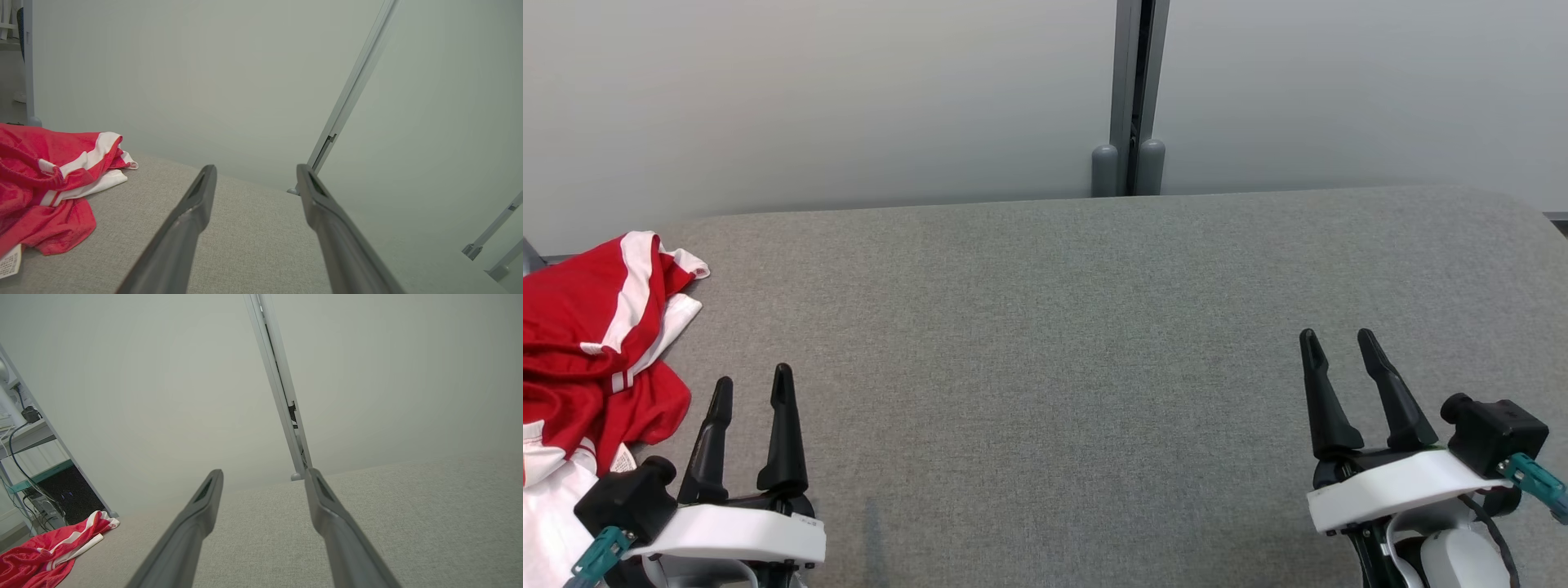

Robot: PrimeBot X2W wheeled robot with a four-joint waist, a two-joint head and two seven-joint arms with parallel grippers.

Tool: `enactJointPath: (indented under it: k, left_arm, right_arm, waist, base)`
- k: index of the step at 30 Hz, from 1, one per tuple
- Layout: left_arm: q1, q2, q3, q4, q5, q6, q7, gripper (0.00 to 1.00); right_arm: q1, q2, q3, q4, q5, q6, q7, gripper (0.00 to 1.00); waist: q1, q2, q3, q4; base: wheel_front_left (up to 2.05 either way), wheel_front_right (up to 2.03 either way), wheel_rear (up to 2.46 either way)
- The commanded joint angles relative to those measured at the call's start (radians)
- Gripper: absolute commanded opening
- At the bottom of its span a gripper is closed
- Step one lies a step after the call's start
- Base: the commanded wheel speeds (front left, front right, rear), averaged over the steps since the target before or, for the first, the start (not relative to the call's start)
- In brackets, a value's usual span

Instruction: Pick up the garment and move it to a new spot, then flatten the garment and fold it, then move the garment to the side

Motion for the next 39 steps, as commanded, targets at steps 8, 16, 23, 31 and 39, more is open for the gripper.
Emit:
enactJointPath:
  k: [8,16,23,31,39]
  left_arm:
    - [-0.003,0.007,-0.014,-0.011,0.092,0.013,-0.024,1.0]
    - [-0.001,0.007,-0.024,-0.014,0.147,0.021,-0.04,1.0]
    - [0.004,0.008,-0.031,-0.019,0.206,0.026,-0.055,1.0]
    - [0.005,0.008,-0.039,-0.021,0.257,0.03,-0.069,1.0]
    - [0.009,0.008,-0.042,-0.024,0.298,0.035,-0.081,1.0]
  right_arm:
    - [-0.024,-0.009,0.008,-0.003,-0.092,0.004,-0.027,1.0]
    - [-0.027,-0.008,0.013,0.002,-0.148,0.003,-0.041,1.0]
    - [-0.026,-0.008,0.019,0.004,-0.207,0.003,-0.057,1.0]
    - [-0.031,-0.008,0.024,0.003,-0.263,0.004,-0.071,1.0]
    - [-0.033,-0.009,0.033,0.006,-0.3,0.004,-0.083,1.0]
  waist:
    - [0.0,0.0,0.001,0.0]
    - [0.0,0.0,-0.002,-0.001]
    - [0.0,0.0,-0.003,-0.001]
    - [0.0,0.0,0.0,0.0]
    - [0.0,0.0,0.001,-0.001]
  base:
    - [0.0,0.0,0.0]
    - [0.0,0.0,0.0]
    - [0.0,0.0,0.0]
    - [0.0,0.0,0.0]
    - [0.0,0.0,0.0]
